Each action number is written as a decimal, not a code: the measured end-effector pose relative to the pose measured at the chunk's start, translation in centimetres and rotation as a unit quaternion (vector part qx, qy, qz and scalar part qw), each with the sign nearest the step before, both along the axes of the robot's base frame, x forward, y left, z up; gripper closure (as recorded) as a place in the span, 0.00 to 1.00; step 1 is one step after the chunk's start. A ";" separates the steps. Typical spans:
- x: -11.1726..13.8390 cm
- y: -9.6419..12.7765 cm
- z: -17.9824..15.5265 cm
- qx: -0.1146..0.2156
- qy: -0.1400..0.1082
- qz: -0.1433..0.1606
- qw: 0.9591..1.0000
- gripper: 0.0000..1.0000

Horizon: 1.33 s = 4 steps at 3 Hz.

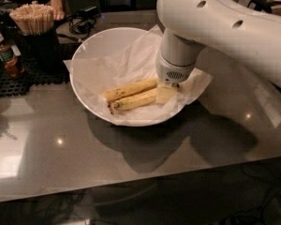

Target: Pick banana from white bowl

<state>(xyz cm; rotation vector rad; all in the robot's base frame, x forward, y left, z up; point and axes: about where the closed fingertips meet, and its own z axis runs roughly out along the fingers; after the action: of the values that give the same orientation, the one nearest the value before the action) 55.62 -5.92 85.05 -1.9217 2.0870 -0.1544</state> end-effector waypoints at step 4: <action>-3.1 -0.5 14.1 0.188 -0.077 0.118 0.972 1.00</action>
Offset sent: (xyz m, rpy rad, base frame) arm -0.0203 -0.0152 0.1231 0.3383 -0.1362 0.1543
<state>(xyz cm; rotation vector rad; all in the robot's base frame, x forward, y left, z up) 52.53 -6.39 99.15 -1.8378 1.6337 0.1313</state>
